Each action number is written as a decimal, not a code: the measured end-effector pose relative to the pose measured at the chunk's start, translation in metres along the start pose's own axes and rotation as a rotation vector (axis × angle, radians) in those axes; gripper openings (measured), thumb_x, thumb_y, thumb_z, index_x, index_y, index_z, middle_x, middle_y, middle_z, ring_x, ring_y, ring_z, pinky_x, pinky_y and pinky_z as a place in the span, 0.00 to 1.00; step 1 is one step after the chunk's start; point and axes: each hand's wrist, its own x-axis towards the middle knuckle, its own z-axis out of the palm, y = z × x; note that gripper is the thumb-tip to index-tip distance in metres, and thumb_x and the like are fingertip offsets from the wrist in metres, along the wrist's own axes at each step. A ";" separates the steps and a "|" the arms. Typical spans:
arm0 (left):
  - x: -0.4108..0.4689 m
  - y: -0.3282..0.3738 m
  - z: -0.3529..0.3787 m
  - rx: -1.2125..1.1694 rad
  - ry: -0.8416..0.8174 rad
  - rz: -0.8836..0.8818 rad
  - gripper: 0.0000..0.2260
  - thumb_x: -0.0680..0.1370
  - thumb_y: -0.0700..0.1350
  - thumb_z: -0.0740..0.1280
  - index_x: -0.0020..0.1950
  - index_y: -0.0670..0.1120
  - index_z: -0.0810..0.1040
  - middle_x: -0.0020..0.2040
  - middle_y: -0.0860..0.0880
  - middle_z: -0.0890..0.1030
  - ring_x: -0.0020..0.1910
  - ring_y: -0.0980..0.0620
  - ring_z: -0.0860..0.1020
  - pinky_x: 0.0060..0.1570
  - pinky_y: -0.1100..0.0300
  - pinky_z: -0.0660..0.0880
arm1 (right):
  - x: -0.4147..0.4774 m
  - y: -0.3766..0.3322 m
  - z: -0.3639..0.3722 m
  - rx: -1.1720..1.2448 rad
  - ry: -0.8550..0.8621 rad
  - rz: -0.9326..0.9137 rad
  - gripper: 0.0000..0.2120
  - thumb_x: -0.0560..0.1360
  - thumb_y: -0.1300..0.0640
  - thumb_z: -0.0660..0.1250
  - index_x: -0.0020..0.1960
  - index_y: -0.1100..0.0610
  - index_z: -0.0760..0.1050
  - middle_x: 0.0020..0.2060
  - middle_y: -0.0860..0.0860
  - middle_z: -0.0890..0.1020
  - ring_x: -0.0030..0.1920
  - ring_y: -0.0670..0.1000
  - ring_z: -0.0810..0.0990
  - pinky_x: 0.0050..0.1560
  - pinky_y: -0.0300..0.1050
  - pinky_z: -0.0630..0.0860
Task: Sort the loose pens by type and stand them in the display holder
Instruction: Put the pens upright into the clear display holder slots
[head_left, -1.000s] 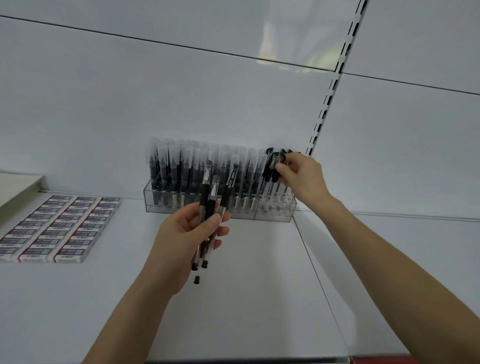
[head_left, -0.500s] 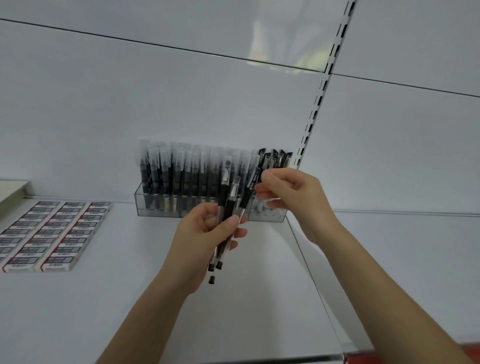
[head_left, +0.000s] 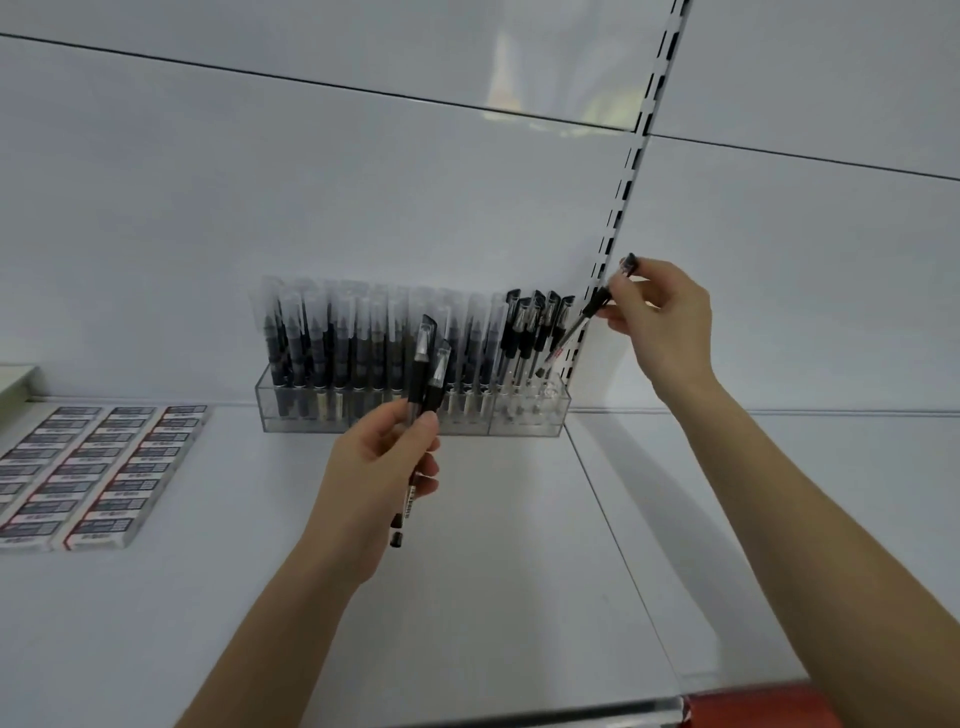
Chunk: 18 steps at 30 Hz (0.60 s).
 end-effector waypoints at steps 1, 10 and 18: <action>0.001 -0.001 -0.001 0.007 -0.002 -0.001 0.04 0.76 0.39 0.63 0.45 0.45 0.78 0.35 0.47 0.74 0.32 0.54 0.73 0.32 0.66 0.75 | 0.002 0.001 0.003 -0.031 -0.017 -0.021 0.05 0.76 0.61 0.63 0.50 0.54 0.75 0.38 0.51 0.81 0.36 0.50 0.82 0.42 0.39 0.79; 0.001 -0.002 -0.006 -0.016 0.006 0.026 0.06 0.74 0.36 0.66 0.45 0.46 0.79 0.37 0.47 0.78 0.30 0.60 0.78 0.33 0.67 0.78 | 0.011 0.000 0.022 -0.282 -0.167 -0.172 0.04 0.76 0.60 0.63 0.47 0.59 0.75 0.36 0.53 0.79 0.36 0.54 0.81 0.45 0.50 0.78; -0.002 0.001 -0.006 -0.072 0.000 0.017 0.04 0.74 0.37 0.65 0.45 0.44 0.79 0.35 0.50 0.83 0.32 0.58 0.81 0.33 0.66 0.79 | 0.004 0.020 0.032 -0.472 -0.289 -0.128 0.07 0.77 0.61 0.62 0.49 0.64 0.76 0.39 0.59 0.81 0.34 0.49 0.81 0.43 0.43 0.79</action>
